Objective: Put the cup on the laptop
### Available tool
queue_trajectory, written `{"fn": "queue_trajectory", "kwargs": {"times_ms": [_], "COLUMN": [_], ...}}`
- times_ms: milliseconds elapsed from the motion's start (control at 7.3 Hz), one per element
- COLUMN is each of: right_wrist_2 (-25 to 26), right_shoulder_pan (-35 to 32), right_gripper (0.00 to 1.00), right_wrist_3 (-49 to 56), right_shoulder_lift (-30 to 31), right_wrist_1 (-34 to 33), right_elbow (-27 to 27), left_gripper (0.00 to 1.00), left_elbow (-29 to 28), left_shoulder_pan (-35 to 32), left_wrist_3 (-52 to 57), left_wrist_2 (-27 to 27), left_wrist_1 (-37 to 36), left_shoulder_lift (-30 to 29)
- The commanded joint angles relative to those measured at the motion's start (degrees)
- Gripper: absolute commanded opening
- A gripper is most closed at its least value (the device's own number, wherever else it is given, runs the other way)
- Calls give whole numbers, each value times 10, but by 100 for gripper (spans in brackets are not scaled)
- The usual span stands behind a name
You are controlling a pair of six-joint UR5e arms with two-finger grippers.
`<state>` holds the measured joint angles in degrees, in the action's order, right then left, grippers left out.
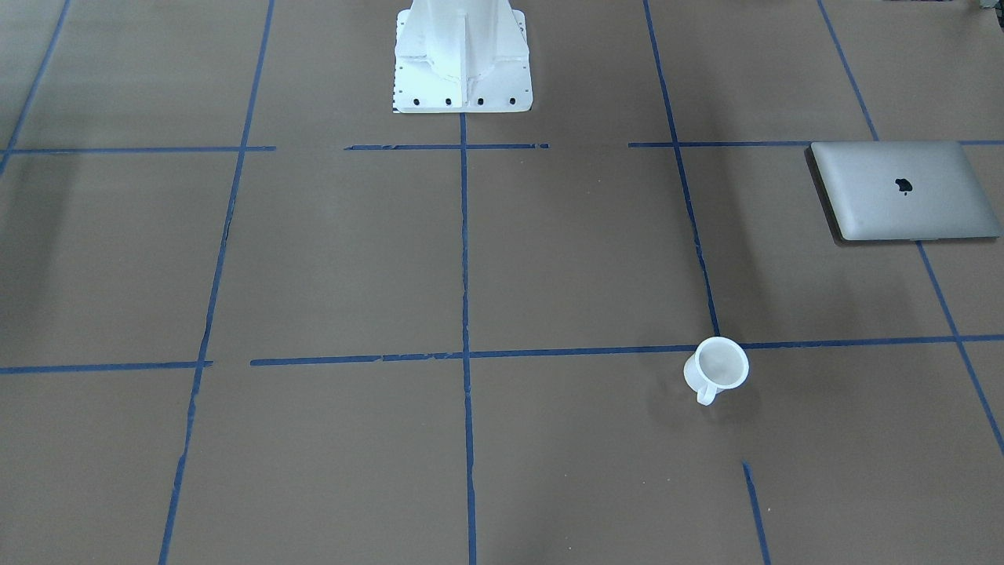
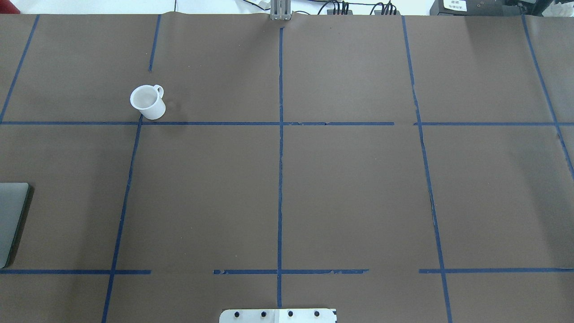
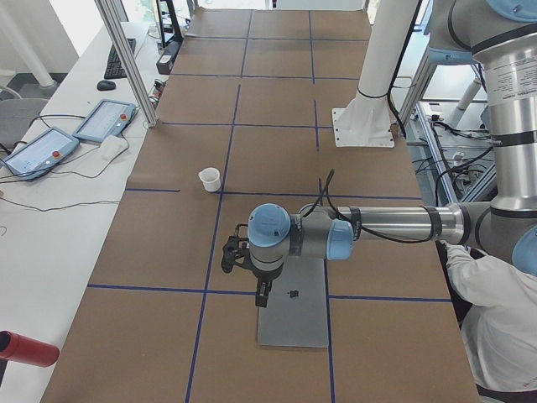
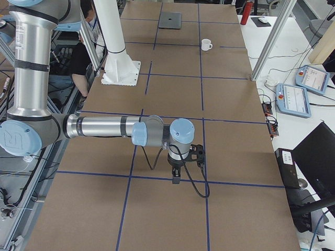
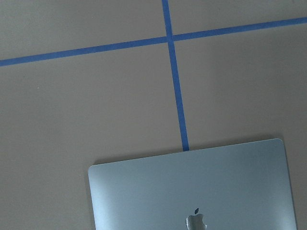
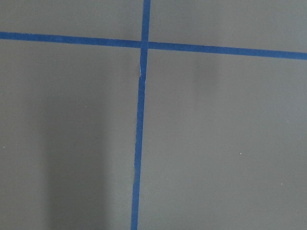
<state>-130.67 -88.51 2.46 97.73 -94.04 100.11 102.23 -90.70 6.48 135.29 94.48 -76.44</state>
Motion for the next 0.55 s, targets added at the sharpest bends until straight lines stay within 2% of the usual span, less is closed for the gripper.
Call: {"fn": "queue_trajectory", "kwargs": {"times_ms": [0, 411], "right_wrist_2": [0, 1], "right_shoulder_pan": [0, 0], "right_gripper": [100, 100], "right_wrist_3": [0, 0], "right_shoulder_lift": [0, 0], "right_wrist_1": [0, 0], "right_elbow": [0, 0], "left_gripper": [100, 100], "left_elbow": [2, -5], "left_shoulder_pan": [1, 2], "left_wrist_3": [-2, 2], "left_wrist_2": [2, 4], "left_wrist_1": [-1, 7], "left_shoulder_lift": [0, -2]}}
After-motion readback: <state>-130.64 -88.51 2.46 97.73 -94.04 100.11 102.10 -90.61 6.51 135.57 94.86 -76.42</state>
